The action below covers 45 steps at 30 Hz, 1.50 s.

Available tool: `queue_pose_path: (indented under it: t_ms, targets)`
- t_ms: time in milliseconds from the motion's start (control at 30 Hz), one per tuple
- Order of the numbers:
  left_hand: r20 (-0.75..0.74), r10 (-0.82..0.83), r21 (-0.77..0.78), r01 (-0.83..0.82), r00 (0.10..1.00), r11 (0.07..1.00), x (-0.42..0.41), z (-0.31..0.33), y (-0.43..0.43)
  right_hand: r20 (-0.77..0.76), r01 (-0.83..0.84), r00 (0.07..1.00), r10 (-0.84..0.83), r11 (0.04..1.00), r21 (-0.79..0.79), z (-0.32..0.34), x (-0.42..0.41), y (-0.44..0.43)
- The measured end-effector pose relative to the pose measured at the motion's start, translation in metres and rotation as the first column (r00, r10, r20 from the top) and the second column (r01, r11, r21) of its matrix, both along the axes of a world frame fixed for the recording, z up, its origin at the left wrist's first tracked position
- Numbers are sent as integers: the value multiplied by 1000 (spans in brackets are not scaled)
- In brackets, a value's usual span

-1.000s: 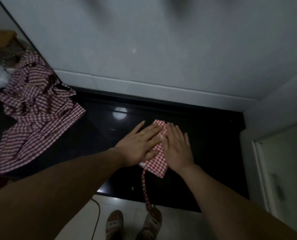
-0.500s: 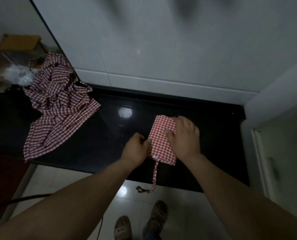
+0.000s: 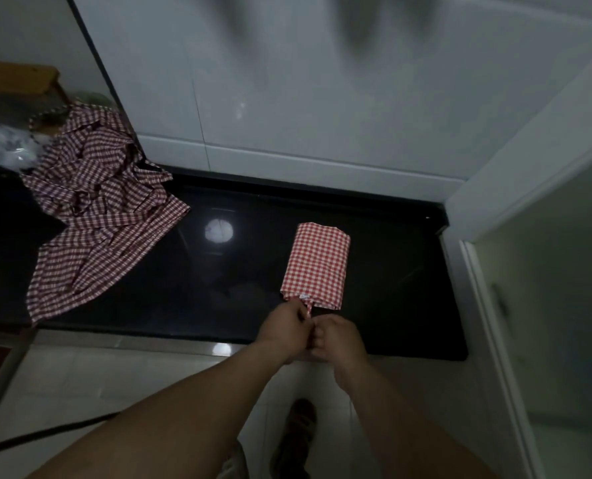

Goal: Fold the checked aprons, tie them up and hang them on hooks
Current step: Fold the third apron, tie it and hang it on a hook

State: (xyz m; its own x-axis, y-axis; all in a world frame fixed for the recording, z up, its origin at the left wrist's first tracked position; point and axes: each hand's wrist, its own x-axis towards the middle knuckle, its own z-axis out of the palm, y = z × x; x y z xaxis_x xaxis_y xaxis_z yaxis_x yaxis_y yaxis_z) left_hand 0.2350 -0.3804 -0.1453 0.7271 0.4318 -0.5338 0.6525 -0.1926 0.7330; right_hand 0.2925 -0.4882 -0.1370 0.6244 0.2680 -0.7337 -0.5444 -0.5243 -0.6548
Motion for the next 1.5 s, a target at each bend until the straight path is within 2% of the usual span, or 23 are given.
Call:
queue_pose_path:
  t_ms: [100,200,267,367,433,500,600,733,867,1100,1200,1333,1500]
  targets:
    - [23,41,93,-43,999,995,-2,4,-4,-136,157,980,-147,985,67,10,2,2]
    - [21,-27,143,24,999,989,-6,10,-3,-144,105,985,-90,989,99,11,2,5]
    - [11,-40,116,38,999,993,-8,14,1,-114,63,992,-52,993,96,11,2,12]
    - [-12,-31,14,31,999,999,-12,17,8,-59,60,996,-60,998,0,11,7,20]
    - [-20,57,-151,-59,998,987,-16,18,13,-49,46,998,-48,998,-41,10,8,22]
    - [-76,99,-323,-119,992,939,-21,20,18,-71,32,997,-34,999,-30,10,9,21]
    - [-126,64,-406,-110,990,907,-32,21,24,-116,34,993,-35,999,-14,10,10,17]
    - [-112,28,-377,-69,993,923,-38,14,24,-189,71,980,-63,997,38,11,10,19]
    - [-151,-11,-450,-58,988,891,-39,13,22,-224,72,973,-58,996,53,11,9,18]
    - [-91,115,-446,-143,989,883,-33,7,10,-326,70,944,-51,996,46,13,14,7]
    - [-42,161,-371,-165,986,914,-32,5,7,-297,73,953,-62,997,25,14,10,2]
    - [-18,220,-396,-209,975,894,-26,8,4,-213,97,973,-92,995,12,13,9,0]
    - [-48,187,-311,-192,981,931,-2,9,2,-201,-20,979,15,1000,-22,20,13,-5]
